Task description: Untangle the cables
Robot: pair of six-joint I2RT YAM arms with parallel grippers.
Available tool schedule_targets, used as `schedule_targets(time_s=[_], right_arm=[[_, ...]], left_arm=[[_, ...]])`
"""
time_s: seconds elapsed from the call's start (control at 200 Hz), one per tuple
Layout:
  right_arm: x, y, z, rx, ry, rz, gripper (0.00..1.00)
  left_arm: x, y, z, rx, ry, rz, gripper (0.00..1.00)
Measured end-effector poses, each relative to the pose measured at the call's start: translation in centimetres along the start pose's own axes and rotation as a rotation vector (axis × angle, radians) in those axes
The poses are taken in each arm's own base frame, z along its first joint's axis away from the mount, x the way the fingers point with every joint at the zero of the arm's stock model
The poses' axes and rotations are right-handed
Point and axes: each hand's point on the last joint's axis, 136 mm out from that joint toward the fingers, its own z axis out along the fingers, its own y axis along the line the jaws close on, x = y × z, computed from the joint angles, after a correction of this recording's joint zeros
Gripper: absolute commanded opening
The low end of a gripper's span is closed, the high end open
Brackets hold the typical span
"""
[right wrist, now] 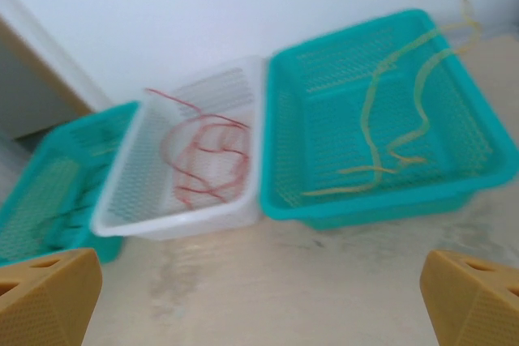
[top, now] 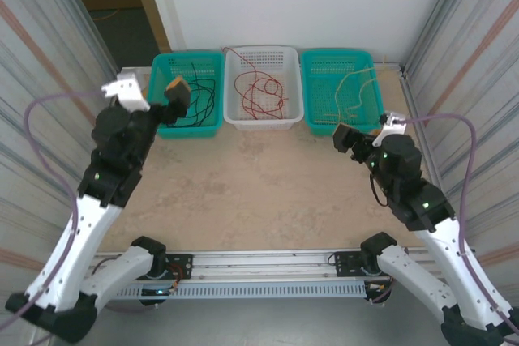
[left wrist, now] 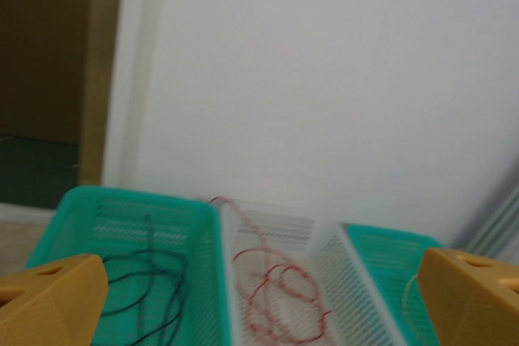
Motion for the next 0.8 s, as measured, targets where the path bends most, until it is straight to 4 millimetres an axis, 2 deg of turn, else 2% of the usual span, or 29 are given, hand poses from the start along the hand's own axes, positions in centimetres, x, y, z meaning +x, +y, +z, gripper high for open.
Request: schedule_targets(time_s=[0.08, 0.215, 0.291, 0.356, 0.451, 0.576, 0.681, 0.797], right_arm=[[2.4, -3.2, 1.8, 0.150, 0.019, -0.045, 0.99], [5.8, -9.1, 4.5, 0.422, 0.050, -0.117, 0.99], [7.5, -12.5, 5.3, 0.549, 0.055, -0.134, 0.99], [8.6, -15.1, 5.7, 0.646, 0.056, -0.139, 0.99], [9.4, -18.3, 6.4, 0.769, 0.058, -0.145, 0.99], [10.3, -20.7, 8.4, 0.855, 0.077, -0.180, 0.99], [12.0, -21.7, 10.2, 0.840, 0.113, -0.229, 0.99], [13.1, -21.3, 11.8, 0.691, 0.074, -0.191, 0.99]], left_arm=[[4.4, 2.8, -0.4, -0.093, 0.074, 0.043, 0.99], [13.6, 8.0, 0.0, -0.270, 0.229, 0.146, 0.99], [18.9, 11.1, 0.3, -0.365, 0.336, 0.241, 0.99], [22.1, 13.4, 0.6, -0.429, 0.417, 0.329, 0.99], [24.8, 15.7, 2.0, -0.483, 0.469, 0.419, 0.99], [27.3, 18.4, 2.6, -0.532, 0.481, 0.425, 0.99], [27.9, 19.4, 2.6, -0.539, 0.442, 0.401, 0.99], [27.0, 19.7, 4.0, -0.505, 0.364, 0.356, 0.99]])
